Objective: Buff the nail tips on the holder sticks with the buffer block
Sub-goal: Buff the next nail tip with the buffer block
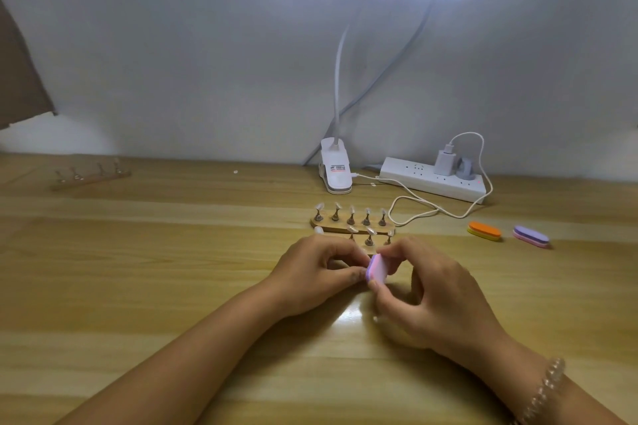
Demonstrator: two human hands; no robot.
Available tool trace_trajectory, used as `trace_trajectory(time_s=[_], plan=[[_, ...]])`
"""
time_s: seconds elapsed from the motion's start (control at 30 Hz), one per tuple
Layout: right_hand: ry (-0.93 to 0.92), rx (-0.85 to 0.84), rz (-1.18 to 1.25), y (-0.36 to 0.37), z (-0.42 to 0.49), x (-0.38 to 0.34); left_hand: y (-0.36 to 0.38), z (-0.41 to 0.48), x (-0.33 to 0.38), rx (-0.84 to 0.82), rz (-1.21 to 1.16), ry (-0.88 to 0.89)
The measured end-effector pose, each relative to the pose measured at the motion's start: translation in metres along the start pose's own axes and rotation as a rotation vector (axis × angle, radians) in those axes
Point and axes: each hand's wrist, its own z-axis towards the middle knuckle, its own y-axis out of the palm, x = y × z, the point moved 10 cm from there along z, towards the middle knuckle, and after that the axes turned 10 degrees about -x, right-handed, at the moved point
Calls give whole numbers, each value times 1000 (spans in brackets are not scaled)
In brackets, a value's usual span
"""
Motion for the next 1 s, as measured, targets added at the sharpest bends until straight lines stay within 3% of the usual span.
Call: trace_trajectory(time_s=[0.2, 0.33, 0.47, 0.6, 0.73, 0.9, 1.0], plan=[[58, 34, 66, -5, 5, 13, -1, 0, -1, 17, -2, 2], [-43, -37, 3, 4, 0, -6, 0, 0, -1, -2, 18, 6], [68, 28, 29, -4, 4, 12, -2, 0, 0, 20, 30, 7], [-18, -33, -39, 3, 0, -3, -2, 0, 0, 19, 36, 13], [73, 20, 12, -3, 4, 13, -1, 1, 0, 22, 16, 16], [-12, -48, -91, 4, -2, -9, -1, -1, 3, 23, 25, 27], [69, 19, -47, -5, 1, 5, -3, 1, 0, 30, 30, 24]])
